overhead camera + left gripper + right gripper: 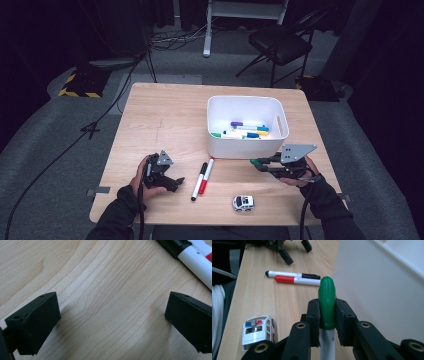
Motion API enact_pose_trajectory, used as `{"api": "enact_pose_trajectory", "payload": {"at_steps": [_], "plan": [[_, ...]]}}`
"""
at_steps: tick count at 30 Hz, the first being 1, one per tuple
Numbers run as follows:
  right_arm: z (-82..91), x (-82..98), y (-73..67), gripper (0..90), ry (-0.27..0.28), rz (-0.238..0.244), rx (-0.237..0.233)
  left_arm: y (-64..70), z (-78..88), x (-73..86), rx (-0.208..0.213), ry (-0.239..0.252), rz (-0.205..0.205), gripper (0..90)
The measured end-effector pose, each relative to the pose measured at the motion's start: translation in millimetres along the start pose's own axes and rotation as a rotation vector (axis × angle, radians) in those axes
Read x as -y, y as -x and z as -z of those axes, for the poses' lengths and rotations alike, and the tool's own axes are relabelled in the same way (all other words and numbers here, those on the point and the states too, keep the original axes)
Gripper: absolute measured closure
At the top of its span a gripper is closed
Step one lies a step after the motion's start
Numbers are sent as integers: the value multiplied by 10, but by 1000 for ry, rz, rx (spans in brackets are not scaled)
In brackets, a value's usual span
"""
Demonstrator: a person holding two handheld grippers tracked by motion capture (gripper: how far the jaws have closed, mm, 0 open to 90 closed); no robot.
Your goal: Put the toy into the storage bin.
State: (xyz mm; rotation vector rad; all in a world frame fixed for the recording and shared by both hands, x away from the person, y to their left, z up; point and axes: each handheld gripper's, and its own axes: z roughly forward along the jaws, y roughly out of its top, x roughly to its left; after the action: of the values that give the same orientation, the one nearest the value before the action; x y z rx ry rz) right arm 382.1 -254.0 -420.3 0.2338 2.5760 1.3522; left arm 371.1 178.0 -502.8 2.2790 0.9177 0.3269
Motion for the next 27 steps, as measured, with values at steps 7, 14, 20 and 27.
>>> {"api": "enact_pose_trajectory", "payload": {"at_steps": [7, 14, 20, 27], "plan": [[261, -124, 58, 749, 28, 11, 65, 0, 0, 0, 0, 0, 0, 2], [389, -276, 100, 749, 37, 18, 90, -1, 0, 0, 0, 0, -1, 2], [484, -495, 171, 749, 41, 41, 109, -1, 0, 0, 0, 0, -2, 2], [578, -741, 288, 749, 64, 45, 149, -1, 1, 0, 1, -1, -1, 2]]}}
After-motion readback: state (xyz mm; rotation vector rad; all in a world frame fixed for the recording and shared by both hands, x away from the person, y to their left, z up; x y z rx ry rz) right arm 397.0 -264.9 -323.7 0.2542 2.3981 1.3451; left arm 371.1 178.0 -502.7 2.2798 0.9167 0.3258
